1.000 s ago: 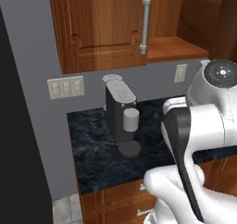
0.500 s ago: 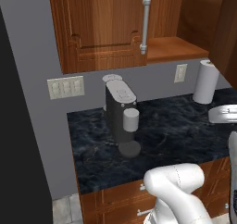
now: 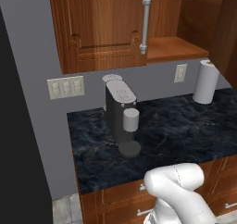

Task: Close all open cabinet doors.

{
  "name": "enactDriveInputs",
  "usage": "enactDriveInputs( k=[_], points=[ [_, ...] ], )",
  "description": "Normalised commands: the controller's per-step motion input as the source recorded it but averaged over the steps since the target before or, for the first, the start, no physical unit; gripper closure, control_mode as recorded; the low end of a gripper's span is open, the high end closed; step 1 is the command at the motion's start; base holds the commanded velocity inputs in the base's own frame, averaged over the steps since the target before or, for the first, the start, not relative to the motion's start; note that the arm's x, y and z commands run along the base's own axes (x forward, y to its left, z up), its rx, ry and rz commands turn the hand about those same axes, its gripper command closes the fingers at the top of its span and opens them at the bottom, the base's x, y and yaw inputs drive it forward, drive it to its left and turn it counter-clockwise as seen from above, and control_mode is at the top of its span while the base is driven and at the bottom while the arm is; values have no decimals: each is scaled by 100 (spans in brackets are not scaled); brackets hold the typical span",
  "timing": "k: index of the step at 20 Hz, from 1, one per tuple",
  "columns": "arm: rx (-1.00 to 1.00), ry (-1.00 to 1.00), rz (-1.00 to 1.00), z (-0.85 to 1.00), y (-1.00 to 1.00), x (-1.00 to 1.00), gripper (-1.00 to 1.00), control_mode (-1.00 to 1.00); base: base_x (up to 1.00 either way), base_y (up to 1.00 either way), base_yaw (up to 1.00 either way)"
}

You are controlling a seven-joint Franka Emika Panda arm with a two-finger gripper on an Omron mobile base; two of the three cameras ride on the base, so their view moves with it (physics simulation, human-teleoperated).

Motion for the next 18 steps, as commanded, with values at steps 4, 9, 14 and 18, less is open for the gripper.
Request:
enactDriveInputs(
  k=[4, 9, 14, 18],
  points=[
    [10, -25, 27, 0, -65, 0, -100, -100, 0, 0, 0],
    [15, -21, 24, 0, -65, 9, -100, -100, 0, 0, 0],
    [9, -5, 20, 0, -53, 39, -100, -100, 0, 0, 0],
    [7, 0, 9, 0, -25, 65, -100, -100, 0, 0, 0]
  ],
)
